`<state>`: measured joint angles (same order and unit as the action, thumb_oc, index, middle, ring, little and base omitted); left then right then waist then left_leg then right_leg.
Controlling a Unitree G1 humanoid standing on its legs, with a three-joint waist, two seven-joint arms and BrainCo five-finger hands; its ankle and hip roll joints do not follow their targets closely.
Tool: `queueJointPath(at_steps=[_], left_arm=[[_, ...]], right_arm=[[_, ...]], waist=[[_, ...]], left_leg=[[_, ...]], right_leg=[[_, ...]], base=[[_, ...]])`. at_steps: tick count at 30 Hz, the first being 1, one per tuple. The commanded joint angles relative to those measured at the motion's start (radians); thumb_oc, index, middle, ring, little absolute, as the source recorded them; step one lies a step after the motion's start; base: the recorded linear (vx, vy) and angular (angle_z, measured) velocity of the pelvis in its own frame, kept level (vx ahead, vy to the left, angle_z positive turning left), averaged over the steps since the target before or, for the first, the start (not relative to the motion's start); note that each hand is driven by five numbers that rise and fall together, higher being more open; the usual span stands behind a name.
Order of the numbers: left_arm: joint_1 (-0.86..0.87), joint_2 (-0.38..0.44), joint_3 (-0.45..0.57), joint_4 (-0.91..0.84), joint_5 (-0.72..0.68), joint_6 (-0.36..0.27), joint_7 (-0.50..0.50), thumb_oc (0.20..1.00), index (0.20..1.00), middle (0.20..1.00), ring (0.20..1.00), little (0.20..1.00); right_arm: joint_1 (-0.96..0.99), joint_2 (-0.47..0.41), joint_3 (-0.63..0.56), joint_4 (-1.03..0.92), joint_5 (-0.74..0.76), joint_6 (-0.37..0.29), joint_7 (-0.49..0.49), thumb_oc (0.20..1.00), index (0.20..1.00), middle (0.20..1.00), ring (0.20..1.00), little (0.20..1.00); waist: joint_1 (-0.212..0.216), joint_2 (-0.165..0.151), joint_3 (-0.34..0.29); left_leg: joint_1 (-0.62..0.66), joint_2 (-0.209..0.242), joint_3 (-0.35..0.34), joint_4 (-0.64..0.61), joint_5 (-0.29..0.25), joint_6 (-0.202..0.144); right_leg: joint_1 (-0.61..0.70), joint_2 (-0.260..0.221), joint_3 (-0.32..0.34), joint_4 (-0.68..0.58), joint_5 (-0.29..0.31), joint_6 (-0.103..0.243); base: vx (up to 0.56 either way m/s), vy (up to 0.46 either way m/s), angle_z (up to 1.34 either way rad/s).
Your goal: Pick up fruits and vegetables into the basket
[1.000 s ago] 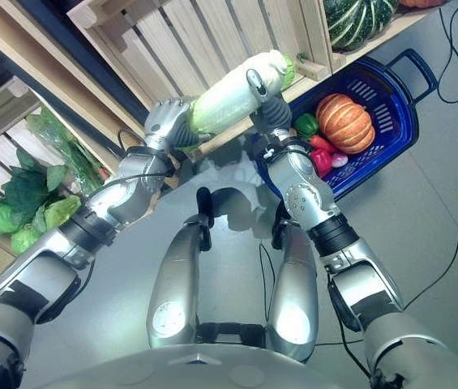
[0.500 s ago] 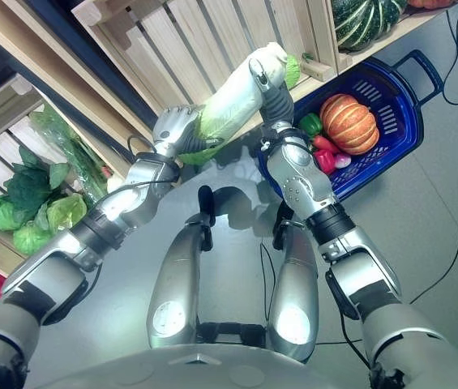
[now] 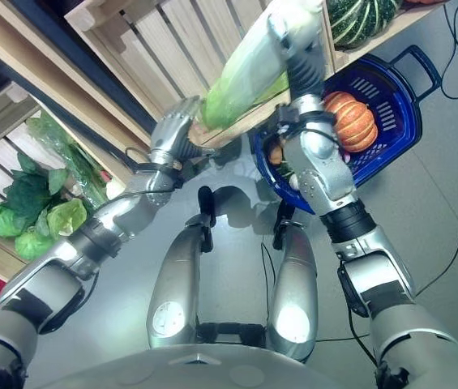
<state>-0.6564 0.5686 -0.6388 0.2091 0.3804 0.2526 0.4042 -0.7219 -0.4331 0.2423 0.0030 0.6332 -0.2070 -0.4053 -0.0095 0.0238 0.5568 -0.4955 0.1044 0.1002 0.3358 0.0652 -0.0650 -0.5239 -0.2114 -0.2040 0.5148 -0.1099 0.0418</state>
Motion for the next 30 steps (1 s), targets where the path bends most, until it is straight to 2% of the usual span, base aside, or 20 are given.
queueJointPath(at_steps=[1, 3, 7, 9, 13, 14, 16, 21, 22, 23, 25, 30], left_arm=[[0.0, 0.083, 0.119, -0.125, -0.015, -0.051, 0.049, 1.0, 1.0, 1.0, 1.0, 1.0], [-0.017, 0.122, 0.174, -0.14, -0.009, -0.041, 0.043, 1.0, 1.0, 1.0, 1.0, 1.0], [-0.055, 0.164, 0.22, -0.129, -0.015, -0.01, 0.052, 1.0, 1.0, 1.0, 1.0, 1.0], [-0.092, 0.179, 0.24, -0.103, -0.009, 0.009, 0.07, 1.0, 1.0, 1.0, 1.0, 1.0], [-0.156, 0.189, 0.244, -0.06, -0.05, 0.035, 0.074, 1.0, 1.0, 1.0, 1.0, 1.0], [-0.185, 0.18, 0.247, -0.037, -0.076, 0.04, 0.081, 1.0, 1.0, 1.0, 1.0, 1.0], [-0.212, 0.169, 0.241, -0.016, -0.104, 0.049, 0.088, 1.0, 1.0, 1.0, 1.0, 1.0], [-0.306, 0.085, 0.19, 0.116, -0.223, 0.064, 0.135, 1.0, 1.0, 1.0, 1.0, 1.0], [-0.325, 0.067, 0.176, 0.159, -0.252, 0.056, 0.15, 1.0, 1.0, 1.0, 1.0, 1.0], [-0.346, 0.031, 0.159, 0.23, -0.284, 0.051, 0.174, 1.0, 1.0, 1.0, 1.0, 1.0], [-0.373, -0.002, 0.139, 0.323, -0.35, 0.047, 0.184, 1.0, 1.0, 1.0, 1.0, 1.0], [-0.4, -0.069, 0.138, 0.511, -0.46, 0.01, 0.188, 1.0, 1.0, 1.0, 1.0, 1.0]], right_arm=[[0.005, -0.078, -0.146, -0.175, -0.152, -0.127, -0.097, 0.2, 0.2, 0.2, 0.2, 0.2], [0.045, -0.124, -0.21, -0.212, -0.233, -0.132, -0.173, 0.2, 0.2, 0.2, 0.2, 0.2], [0.09, -0.183, -0.269, -0.244, -0.338, -0.119, -0.277, 0.2, 0.2, 0.2, 0.2, 0.2], [0.109, -0.215, -0.295, -0.247, -0.41, -0.087, -0.337, 0.2, 0.2, 0.2, 0.2, 0.2], [0.112, -0.268, -0.299, -0.224, -0.478, -0.016, -0.374, 0.2, 0.2, 0.2, 0.2, 0.2], [0.106, -0.286, -0.292, -0.206, -0.486, 0.018, -0.357, 0.2, 0.2, 0.2, 0.2, 0.2], [0.098, -0.3, -0.276, -0.189, -0.479, 0.046, -0.333, 0.2, 0.2, 0.2, 0.2, 0.2], [0.035, -0.297, -0.16, -0.09, -0.484, 0.085, -0.237, 0.2, 0.2, 0.2, 0.2, 0.2], [0.017, -0.294, -0.13, -0.056, -0.474, 0.079, -0.215, 0.2, 0.2, 0.2, 0.2, 0.2], [-0.005, -0.282, -0.083, 0.002, -0.433, 0.057, -0.171, 0.2, 0.2, 0.2, 0.2, 0.2], [-0.038, -0.27, -0.039, 0.074, -0.365, 0.028, -0.117, 0.2, 0.2, 0.2, 0.2, 0.2], [-0.086, -0.237, 0.011, 0.204, -0.205, -0.047, 0.011, 0.2, 0.2, 0.2, 0.2, 0.2]], waist=[[-0.04, -0.014, -0.037], [-0.06, -0.017, -0.037], [-0.091, -0.017, -0.037], [-0.114, -0.017, -0.037], [-0.145, -0.006, -0.037], [-0.158, 0.003, -0.037], [-0.168, 0.012, -0.037], [-0.194, 0.049, -0.037], [-0.199, 0.057, -0.037], [-0.205, 0.07, -0.037], [-0.213, 0.085, -0.037], [-0.224, 0.117, -0.037]], left_leg=[[0.055, -0.01, 0.095, 0.08, -0.164, 0.013], [0.051, -0.007, 0.101, 0.082, -0.164, 0.014], [0.039, 0.0, 0.112, 0.088, -0.161, 0.013], [0.021, 0.008, 0.123, 0.094, -0.159, 0.011], [-0.008, 0.018, 0.137, 0.102, -0.154, 0.006], [-0.022, 0.02, 0.144, 0.103, -0.148, 0.003], [-0.036, 0.021, 0.151, 0.103, -0.142, 0.0], [-0.089, 0.021, 0.171, 0.093, -0.117, -0.012], [-0.098, 0.021, 0.176, 0.09, -0.111, -0.014], [-0.095, 0.02, 0.172, 0.094, -0.128, -0.026], [-0.11, 0.021, 0.184, 0.091, -0.12, -0.033], [-0.146, 0.022, 0.204, 0.088, -0.105, -0.051]], right_leg=[[0.039, 0.011, 0.009, -0.08, 0.036, 0.069], [0.028, 0.021, 0.023, -0.077, 0.037, 0.067], [0.004, 0.036, 0.047, -0.065, 0.037, 0.061], [-0.023, 0.047, 0.068, -0.054, 0.036, 0.056], [-0.067, 0.059, 0.098, -0.033, 0.031, 0.049], [-0.09, 0.064, 0.11, -0.024, 0.028, 0.045], [-0.113, 0.067, 0.12, -0.017, 0.025, 0.042], [-0.193, 0.076, 0.146, -0.003, 0.023, 0.03], [-0.209, 0.077, 0.151, 0.001, 0.023, 0.028], [-0.215, 0.079, 0.164, 0.014, -0.005, 0.031], [-0.239, 0.079, 0.172, 0.02, -0.009, 0.028], [-0.298, 0.073, 0.188, 0.043, -0.02, 0.019]], base=[[0.0, 0.0, 0.0], [0.0, -0.029, -0.03], [-0.01, 0.002, -0.14], [-0.02, 0.016, -0.32], [-0.02, 0.036, -0.26], [-0.02, 0.059, -0.19], [-0.02, 0.061, -0.22], [-0.02, 0.094, -0.2], [0.07, 0.156, -0.26], [0.08, 0.148, -0.21], [0.05, 0.128, -0.18], [0.03, 0.093, -0.17]])
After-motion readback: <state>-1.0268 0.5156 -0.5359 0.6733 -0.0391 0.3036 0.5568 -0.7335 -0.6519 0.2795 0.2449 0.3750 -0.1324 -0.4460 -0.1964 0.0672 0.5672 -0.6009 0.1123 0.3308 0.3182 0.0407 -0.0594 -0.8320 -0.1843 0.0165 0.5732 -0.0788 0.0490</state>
